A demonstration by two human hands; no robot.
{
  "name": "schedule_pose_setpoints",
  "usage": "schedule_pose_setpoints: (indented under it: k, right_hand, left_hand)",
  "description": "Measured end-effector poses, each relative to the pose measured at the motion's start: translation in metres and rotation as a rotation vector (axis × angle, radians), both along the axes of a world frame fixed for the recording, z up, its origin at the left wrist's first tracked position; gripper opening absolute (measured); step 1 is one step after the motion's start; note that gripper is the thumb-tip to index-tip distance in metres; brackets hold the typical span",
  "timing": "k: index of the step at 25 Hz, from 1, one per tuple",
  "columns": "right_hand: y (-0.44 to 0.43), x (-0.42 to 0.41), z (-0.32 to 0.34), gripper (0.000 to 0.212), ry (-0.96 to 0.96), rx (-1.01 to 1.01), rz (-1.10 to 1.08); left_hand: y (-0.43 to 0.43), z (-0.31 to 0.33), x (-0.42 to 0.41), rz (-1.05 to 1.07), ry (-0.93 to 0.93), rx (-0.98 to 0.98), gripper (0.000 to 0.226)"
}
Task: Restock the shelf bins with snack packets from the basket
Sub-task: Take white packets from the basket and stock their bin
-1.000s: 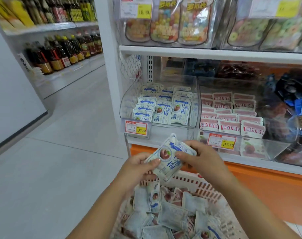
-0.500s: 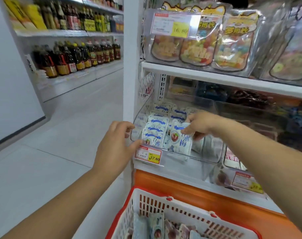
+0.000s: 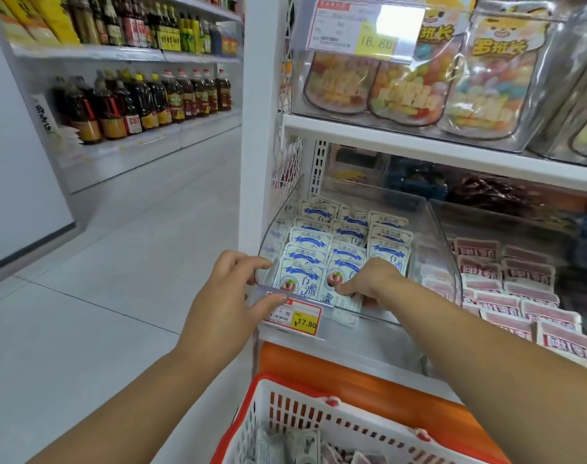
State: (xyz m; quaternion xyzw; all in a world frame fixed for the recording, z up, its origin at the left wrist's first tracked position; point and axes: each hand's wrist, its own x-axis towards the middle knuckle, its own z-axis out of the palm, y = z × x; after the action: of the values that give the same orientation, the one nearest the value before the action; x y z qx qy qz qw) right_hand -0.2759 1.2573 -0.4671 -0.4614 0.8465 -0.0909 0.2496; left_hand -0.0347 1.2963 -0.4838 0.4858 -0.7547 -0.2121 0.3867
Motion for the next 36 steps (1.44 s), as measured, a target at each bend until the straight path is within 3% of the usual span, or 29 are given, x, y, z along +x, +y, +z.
schedule_pose_setpoints:
  k: [7, 12, 18, 21, 23, 25, 27, 29, 31, 33, 34, 36]
  right_hand:
    - [-0.004, 0.007, 0.001, 0.053, -0.064, -0.177, -0.097]
    - [0.003, 0.006, 0.002, 0.049, 0.058, -0.055, 0.023]
    - [0.010, -0.005, 0.005, 0.060, -0.189, -0.087, -0.057]
    - [0.027, -0.002, 0.024, 0.059, 0.014, -0.056, 0.031]
    - [0.050, 0.007, 0.043, 0.055, 0.049, -0.379, 0.085]
    - [0.098, 0.025, 0.048, 0.038, -0.206, -0.878, 0.099]
    - [0.148, 0.041, 0.018, 0.024, -0.352, -1.073, 0.132]
    - [0.188, 0.046, -0.044, 0.022, -0.307, -0.889, 0.162]
    - [0.221, 0.043, -0.111, 0.026, -0.201, -0.385, 0.268]
    - [0.250, 0.035, -0.172, 0.037, -0.239, 0.087, 0.380]
    - [0.264, 0.034, -0.195, 0.039, -0.267, 0.219, 0.424]
    - [0.285, 0.035, -0.223, 0.036, -0.255, 0.287, 0.476]
  left_hand:
    - [-0.001, -0.002, 0.001, 0.013, 0.004, -0.006, 0.053]
    - [-0.001, -0.001, 0.000, 0.020, -0.011, -0.001, 0.052]
    - [0.008, 0.000, 0.000, 0.020, -0.047, 0.054, 0.063]
    - [0.020, 0.000, 0.002, 0.030, -0.070, 0.026, 0.068]
    - [0.030, 0.000, 0.006, 0.088, -0.087, -0.062, 0.069]
    - [0.046, -0.004, 0.008, 0.166, -0.097, -0.188, 0.060]
    - [0.070, -0.023, 0.004, 0.146, -0.135, -0.206, 0.049]
    - [0.102, -0.060, -0.003, 0.016, -0.265, -0.024, 0.043]
    - [0.135, -0.106, -0.010, -0.135, -0.436, 0.299, 0.043]
    - [0.160, -0.148, -0.017, -0.233, -0.584, 0.625, 0.052]
    - [0.171, -0.166, -0.019, -0.262, -0.646, 0.742, 0.058]
    - [0.188, -0.194, -0.023, -0.330, -0.806, 0.832, 0.069]
